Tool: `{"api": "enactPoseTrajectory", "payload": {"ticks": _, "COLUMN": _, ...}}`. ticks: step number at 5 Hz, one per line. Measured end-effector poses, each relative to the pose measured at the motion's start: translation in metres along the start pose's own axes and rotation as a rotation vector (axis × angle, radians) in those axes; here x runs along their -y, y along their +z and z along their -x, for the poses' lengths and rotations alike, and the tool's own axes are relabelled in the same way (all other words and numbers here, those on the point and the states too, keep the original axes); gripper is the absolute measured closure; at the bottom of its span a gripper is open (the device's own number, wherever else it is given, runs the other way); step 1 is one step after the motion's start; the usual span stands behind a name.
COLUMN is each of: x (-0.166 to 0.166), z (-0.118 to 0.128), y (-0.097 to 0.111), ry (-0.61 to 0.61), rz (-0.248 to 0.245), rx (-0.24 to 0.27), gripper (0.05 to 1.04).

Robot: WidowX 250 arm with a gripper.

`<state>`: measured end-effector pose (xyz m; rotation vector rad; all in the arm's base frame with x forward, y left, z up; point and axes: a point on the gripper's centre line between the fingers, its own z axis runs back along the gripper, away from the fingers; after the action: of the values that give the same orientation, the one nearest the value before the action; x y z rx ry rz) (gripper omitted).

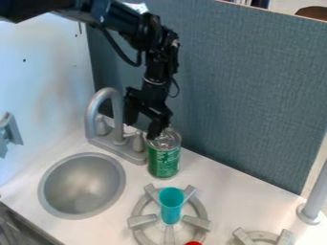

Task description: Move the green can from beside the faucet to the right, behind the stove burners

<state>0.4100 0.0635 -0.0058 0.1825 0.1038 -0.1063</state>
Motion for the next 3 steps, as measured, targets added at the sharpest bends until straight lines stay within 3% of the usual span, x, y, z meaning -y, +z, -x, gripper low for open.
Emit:
{"api": "enactPoseTrajectory", "payload": {"ticks": 1, "x": 0.000, "z": -0.004, "y": -0.003, "ry": 0.042, "rz": -0.001, "rx": 0.031, "gripper": 0.083}}
{"api": "enactPoseTrajectory", "payload": {"ticks": 3, "x": 0.004, "z": -0.016, "y": -0.015, "ry": 0.107, "rz": 0.019, "rx": 0.046, "gripper": 0.083}}
